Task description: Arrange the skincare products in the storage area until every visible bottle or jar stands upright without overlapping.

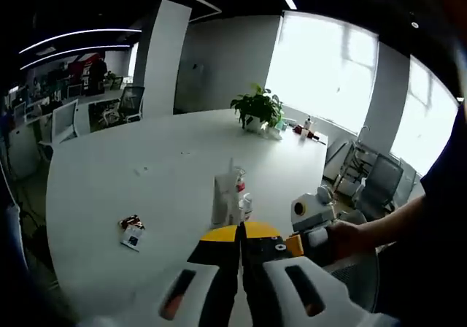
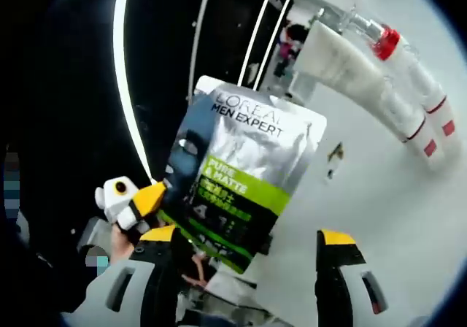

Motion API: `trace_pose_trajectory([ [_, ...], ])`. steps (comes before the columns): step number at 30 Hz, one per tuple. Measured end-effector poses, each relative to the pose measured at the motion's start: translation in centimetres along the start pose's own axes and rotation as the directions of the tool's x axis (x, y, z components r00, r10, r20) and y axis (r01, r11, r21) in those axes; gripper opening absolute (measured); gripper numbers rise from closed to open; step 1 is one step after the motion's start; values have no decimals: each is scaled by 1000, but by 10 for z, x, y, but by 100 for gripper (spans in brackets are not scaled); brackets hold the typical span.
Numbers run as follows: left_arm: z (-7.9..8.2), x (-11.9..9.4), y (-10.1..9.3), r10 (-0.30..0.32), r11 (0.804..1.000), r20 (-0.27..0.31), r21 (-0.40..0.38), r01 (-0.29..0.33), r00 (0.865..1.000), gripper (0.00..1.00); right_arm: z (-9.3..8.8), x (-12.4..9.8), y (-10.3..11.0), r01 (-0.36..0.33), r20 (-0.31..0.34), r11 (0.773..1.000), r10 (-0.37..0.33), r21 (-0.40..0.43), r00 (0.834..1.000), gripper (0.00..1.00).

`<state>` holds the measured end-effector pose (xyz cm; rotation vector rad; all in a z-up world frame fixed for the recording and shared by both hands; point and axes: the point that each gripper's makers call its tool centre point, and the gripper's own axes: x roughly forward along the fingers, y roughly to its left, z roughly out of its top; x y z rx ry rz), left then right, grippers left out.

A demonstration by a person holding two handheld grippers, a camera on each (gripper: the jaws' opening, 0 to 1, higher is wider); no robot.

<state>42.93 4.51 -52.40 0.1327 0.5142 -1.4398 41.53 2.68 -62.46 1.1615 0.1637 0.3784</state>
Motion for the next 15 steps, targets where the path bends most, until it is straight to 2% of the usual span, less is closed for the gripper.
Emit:
trace_pose_trajectory([
  [3,4,-3,-2,-13,1000,25,-27,14,1000,1,4,3,9,-32,12,999,32,-12,999,73],
  [4,4,-4,-3,-17,999,29,-36,18,999,1,5,4,16,-63,2,997,63,-54,998,69],
  [8,0,-7,1,-10,998,37,-60,12,999,1,9,0,33,-123,7,990,124,-72,992,47],
  [10,1,-10,2,-13,994,75,-111,21,997,1,13,-4,30,-95,18,991,97,-93,995,42],
  [11,3,-12,3,-18,988,100,-152,33,995,1,16,-8,31,-96,34,987,102,-130,994,33],
  [13,2,-16,6,-13,985,119,-172,34,993,1,19,-14,30,-90,39,988,96,-128,995,19],
  [15,0,-19,8,-11,980,130,-193,36,992,1,26,-22,31,-102,64,986,111,-132,992,10],
])
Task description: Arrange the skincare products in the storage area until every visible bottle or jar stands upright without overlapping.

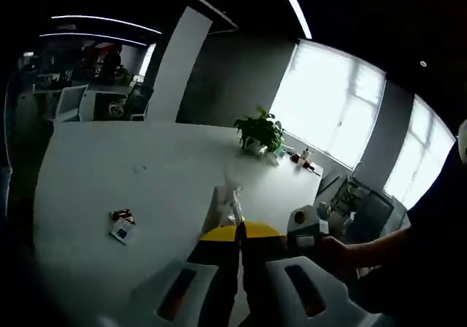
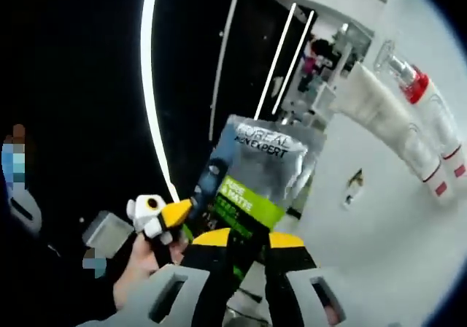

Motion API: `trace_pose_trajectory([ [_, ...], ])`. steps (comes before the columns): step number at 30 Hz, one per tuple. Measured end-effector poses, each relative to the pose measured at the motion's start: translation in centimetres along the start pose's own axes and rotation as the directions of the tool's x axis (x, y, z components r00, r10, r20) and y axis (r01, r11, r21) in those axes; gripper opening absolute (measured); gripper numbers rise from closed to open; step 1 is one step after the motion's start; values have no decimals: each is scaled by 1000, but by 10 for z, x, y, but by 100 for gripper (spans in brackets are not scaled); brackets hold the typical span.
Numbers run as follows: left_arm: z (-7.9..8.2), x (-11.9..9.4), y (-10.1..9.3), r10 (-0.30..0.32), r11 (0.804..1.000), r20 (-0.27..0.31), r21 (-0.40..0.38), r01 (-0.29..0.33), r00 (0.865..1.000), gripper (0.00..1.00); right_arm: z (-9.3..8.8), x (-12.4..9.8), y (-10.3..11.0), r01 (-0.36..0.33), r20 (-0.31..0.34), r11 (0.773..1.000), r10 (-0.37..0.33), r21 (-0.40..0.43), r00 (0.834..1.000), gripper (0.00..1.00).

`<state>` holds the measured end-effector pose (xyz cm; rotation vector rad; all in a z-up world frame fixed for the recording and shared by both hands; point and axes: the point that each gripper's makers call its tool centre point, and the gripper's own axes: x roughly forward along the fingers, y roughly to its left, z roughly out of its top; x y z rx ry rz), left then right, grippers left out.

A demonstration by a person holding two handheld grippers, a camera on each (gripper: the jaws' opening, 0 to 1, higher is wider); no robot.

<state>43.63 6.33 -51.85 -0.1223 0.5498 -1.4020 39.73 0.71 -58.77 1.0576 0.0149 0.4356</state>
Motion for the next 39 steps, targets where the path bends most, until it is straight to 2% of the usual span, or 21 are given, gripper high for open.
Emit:
trace_pose_trajectory([
  [2,-3,-1,0,-4,1000,9,-22,4,1000,1,7,-4,7,-25,21,999,25,21,999,7],
  [4,-6,-1,-1,-8,999,15,-32,8,1000,1,12,-5,13,-35,32,999,34,9,999,5],
  [8,-11,-2,-4,-22,998,25,-54,23,999,1,21,-10,18,-66,50,998,64,24,997,0],
  [11,-14,-2,-7,-33,998,28,-56,35,999,1,24,-11,20,-68,51,997,67,25,996,0],
  [16,-23,-4,-7,-42,997,27,-65,44,999,1,24,-10,29,-57,9,998,57,-12,998,0],
  [22,-38,-6,-5,-70,991,23,-112,72,997,1,25,-10,45,-82,-23,995,81,-49,996,0],
  [25,-49,-5,-5,-95,987,14,-132,96,995,1,20,-10,54,-102,-75,989,94,-110,993,0],
  [28,-55,-3,-10,-145,976,23,-162,147,989,1,17,-10,61,-115,-124,981,96,-159,988,0],
  [31,-58,0,-12,-179,967,38,-177,183,983,1,19,-8,67,-131,-130,979,111,-159,985,0],
  [34,-55,1,-15,-207,956,68,-197,216,976,1,22,-7,68,-140,-126,978,121,-152,985,0],
  [39,-53,4,-16,-233,949,90,-198,247,968,1,24,-5,68,-140,-114,981,125,-132,986,0],
])
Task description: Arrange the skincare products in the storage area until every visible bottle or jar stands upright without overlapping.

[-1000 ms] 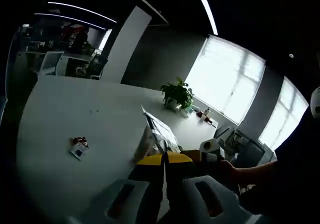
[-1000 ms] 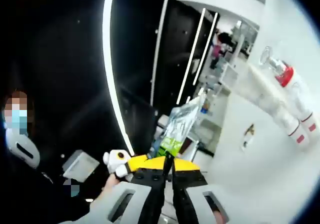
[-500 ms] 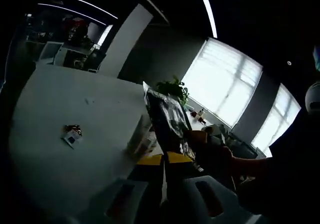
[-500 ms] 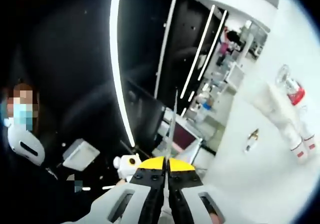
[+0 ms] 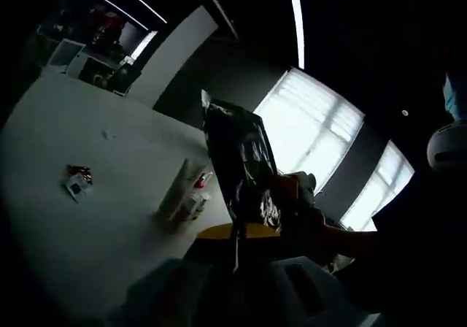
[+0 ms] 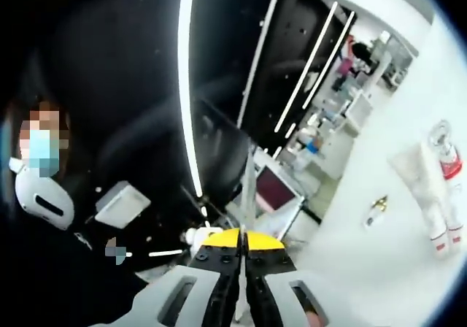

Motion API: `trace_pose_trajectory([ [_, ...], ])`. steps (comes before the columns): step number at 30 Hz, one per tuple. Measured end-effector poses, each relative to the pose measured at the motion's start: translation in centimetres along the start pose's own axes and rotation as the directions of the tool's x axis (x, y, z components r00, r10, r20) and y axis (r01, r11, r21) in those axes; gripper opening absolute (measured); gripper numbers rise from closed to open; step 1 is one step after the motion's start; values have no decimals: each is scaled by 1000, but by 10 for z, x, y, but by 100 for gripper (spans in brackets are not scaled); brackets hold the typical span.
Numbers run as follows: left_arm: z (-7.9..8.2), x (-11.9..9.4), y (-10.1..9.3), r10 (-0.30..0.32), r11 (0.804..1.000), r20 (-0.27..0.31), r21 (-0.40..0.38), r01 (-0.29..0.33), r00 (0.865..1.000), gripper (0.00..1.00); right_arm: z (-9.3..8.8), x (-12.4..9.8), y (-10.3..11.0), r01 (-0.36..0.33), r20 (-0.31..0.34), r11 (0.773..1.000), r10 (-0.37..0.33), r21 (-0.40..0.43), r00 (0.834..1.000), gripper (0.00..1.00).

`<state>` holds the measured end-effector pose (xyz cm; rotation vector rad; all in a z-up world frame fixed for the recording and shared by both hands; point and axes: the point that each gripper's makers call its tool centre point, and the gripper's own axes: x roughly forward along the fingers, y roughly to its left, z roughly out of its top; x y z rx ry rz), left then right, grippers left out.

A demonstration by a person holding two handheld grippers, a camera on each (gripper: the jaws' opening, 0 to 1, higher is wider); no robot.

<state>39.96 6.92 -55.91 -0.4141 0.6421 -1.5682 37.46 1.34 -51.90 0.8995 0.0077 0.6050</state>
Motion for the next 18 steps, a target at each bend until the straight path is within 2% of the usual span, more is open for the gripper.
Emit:
trace_pose_trajectory([
  [6,-1,4,4,-4,1000,14,-10,4,1000,3,0,4,-1,-9,5,1000,9,20,1000,0],
  [11,-1,5,7,0,1000,35,-26,0,999,0,2,2,-15,40,10,999,-41,22,999,0],
  [15,-3,9,6,-24,998,39,-56,26,999,0,4,-1,-25,71,17,997,-72,24,997,0],
  [18,0,12,0,-76,994,61,-71,80,995,0,9,-4,-26,55,36,998,-55,17,998,0],
])
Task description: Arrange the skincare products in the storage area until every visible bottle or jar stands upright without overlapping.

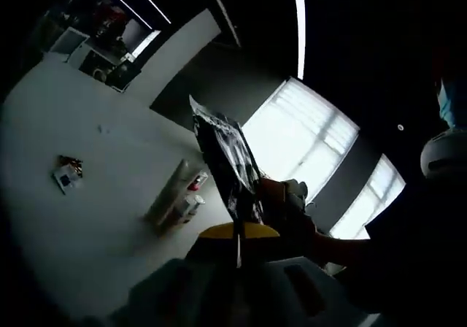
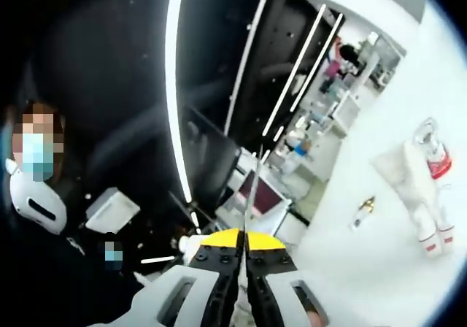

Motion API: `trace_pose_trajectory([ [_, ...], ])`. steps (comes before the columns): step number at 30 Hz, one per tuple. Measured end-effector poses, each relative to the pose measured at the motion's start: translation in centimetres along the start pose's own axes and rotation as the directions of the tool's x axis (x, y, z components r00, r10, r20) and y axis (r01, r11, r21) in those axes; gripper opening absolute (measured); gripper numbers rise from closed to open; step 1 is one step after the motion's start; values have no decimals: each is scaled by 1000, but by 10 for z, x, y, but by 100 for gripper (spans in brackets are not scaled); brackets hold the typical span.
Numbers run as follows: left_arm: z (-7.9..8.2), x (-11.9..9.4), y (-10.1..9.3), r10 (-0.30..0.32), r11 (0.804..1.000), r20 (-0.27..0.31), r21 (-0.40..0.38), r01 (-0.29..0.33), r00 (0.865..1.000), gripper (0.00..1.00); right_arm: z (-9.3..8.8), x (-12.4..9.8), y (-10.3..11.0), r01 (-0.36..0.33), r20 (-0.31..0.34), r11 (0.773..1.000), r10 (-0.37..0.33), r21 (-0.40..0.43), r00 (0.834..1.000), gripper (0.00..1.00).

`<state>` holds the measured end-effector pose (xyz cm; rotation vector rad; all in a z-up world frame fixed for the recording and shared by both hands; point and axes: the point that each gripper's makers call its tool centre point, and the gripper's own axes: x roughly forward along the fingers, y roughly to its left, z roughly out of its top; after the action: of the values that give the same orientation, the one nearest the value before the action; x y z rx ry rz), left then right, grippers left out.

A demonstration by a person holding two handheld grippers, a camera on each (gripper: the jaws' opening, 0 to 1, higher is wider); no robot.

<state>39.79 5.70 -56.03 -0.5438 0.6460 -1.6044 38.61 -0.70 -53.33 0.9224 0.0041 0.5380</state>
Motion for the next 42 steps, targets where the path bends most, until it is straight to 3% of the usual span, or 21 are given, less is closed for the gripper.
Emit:
trace_pose_trajectory([
  [7,4,9,-13,-101,995,24,-8,101,995,0,-17,0,-6,-14,-94,999,19,52,995,21],
  [10,3,10,-11,-109,994,13,-14,109,994,0,-18,0,-6,-29,-89,996,37,84,995,17],
  [15,-3,12,-10,-108,994,-18,-16,108,994,0,-12,-3,0,-69,-68,995,74,73,995,0],
  [19,-3,14,-1,-81,996,9,-45,81,997,2,-10,-2,3,-81,-51,995,84,53,995,0],
  [24,5,18,-5,-116,986,80,-109,125,990,22,-17,1,11,-112,-69,992,115,57,991,0],
  [28,4,22,-9,-138,985,71,-98,145,988,7,-22,3,10,-108,-78,992,113,61,991,0],
  [35,1,22,-5,-112,985,65,-127,120,992,1,-24,2,-2,-59,-87,998,62,38,994,0],
  [39,-3,22,5,-59,988,38,-144,64,998,0,-30,3,-15,23,-107,999,-27,-39,994,0],
  [42,-5,22,8,-56,985,27,-162,59,998,0,-36,3,-17,36,-145,992,-53,-119,988,8],
])
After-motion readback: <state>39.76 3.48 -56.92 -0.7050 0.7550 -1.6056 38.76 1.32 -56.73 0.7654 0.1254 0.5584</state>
